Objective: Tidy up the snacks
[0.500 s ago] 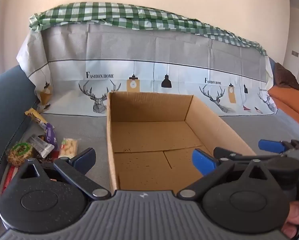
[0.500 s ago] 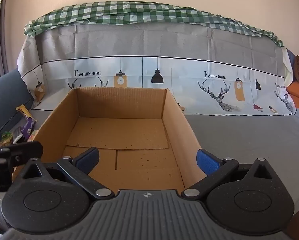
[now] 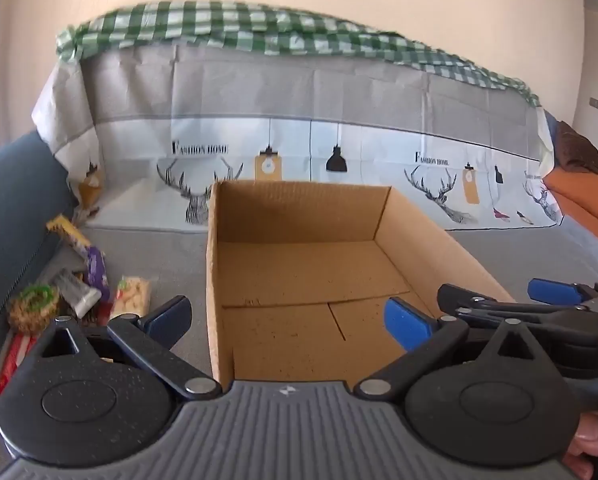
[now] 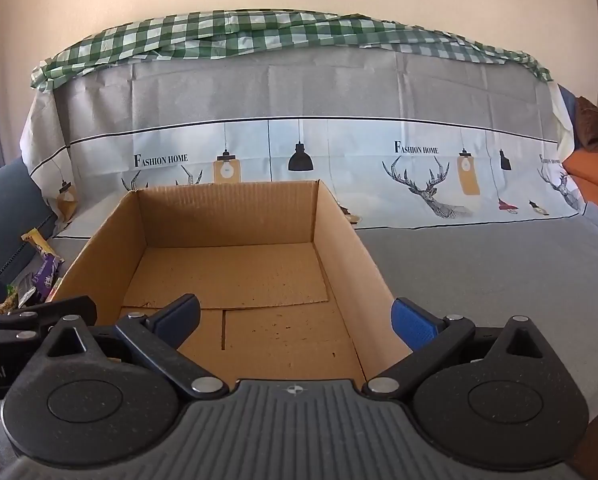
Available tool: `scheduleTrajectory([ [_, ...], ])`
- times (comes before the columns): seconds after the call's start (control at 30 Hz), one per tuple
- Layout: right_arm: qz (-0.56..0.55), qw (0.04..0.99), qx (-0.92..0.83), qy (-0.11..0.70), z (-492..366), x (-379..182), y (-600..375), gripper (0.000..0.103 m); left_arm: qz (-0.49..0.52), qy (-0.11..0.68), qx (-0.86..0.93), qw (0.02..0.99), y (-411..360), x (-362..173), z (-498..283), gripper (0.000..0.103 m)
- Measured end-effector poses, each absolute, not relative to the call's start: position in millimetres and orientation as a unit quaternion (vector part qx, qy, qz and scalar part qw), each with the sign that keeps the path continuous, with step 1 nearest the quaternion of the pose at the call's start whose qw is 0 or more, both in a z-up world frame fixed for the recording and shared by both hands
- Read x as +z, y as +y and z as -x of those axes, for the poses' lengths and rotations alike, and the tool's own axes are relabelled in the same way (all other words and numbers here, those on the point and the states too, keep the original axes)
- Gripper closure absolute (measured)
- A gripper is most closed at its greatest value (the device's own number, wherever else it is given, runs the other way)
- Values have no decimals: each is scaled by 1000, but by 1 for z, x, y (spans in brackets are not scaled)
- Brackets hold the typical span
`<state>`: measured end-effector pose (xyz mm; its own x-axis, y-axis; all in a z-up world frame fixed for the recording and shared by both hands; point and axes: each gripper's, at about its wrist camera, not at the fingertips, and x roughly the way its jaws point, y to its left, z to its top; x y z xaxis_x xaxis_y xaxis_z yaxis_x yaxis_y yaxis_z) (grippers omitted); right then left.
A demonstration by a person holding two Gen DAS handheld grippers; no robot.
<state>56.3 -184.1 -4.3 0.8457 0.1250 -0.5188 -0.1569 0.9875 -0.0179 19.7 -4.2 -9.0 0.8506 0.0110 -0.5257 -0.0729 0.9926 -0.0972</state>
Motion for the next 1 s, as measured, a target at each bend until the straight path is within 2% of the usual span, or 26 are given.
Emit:
scheduleTrajectory([
  [0.17,37,961,64,265,-57,-5,-182,2,97,296,-5,950,0,-12,-24,1],
  [1.0,24,954,68,291,-61,-7,-182,4,92,299,-11,950,-6,-13,-22,0],
])
